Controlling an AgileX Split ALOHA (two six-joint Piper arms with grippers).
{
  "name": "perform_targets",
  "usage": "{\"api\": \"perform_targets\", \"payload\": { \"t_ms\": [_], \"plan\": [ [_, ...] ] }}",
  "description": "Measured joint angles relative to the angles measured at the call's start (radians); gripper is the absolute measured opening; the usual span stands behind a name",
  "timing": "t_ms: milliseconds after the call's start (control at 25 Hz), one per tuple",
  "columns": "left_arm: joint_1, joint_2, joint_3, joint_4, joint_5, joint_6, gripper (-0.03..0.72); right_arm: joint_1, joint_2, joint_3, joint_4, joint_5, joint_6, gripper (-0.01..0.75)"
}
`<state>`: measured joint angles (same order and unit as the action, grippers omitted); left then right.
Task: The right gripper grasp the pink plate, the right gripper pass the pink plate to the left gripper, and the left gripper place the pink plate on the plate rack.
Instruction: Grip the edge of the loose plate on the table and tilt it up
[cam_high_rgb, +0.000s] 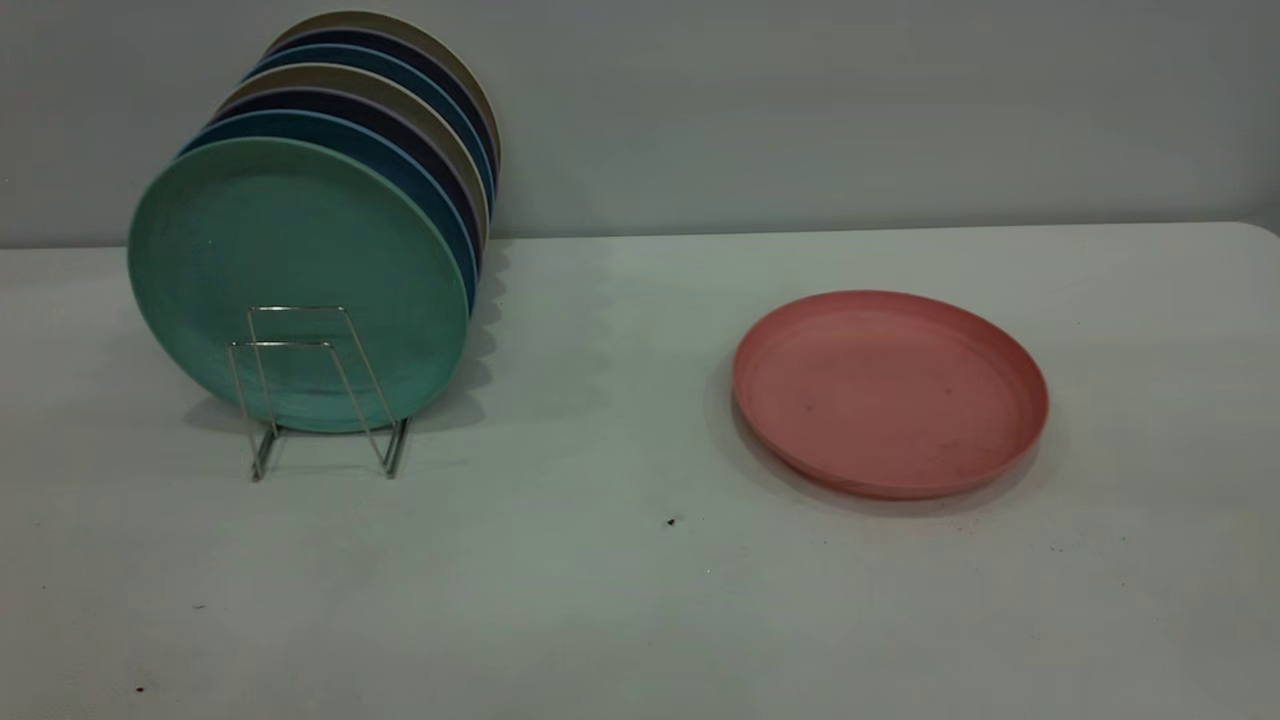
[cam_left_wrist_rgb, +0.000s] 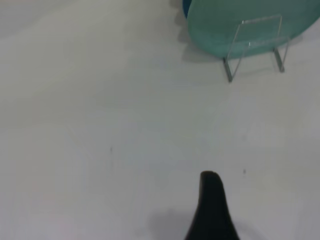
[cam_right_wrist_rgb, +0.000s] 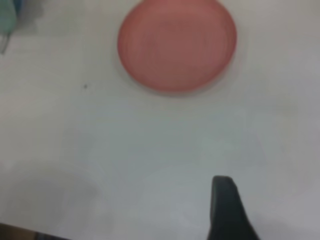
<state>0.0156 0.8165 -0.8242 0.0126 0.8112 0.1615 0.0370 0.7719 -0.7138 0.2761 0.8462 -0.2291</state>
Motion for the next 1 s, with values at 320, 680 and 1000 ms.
{"api": "perform_targets", "payload": {
  "t_ms": [320, 680, 1000],
  "plan": [
    [-0.041, 0.346, -0.121, -0.186, -0.190, 0.164, 0.591, 0.000, 0.369, -0.038, 0.121, -0.198, -0.103, 0.469],
    [-0.202, 0.722, -0.279, -0.413, -0.212, 0.307, 0.590, 0.000, 0.769, -0.119, 0.336, -0.346, -0.276, 0.469],
    [-0.306, 0.972, -0.440, -0.453, -0.191, 0.315, 0.590, -0.008, 1.106, -0.282, 0.387, -0.370, -0.307, 0.469]
  ]
}}
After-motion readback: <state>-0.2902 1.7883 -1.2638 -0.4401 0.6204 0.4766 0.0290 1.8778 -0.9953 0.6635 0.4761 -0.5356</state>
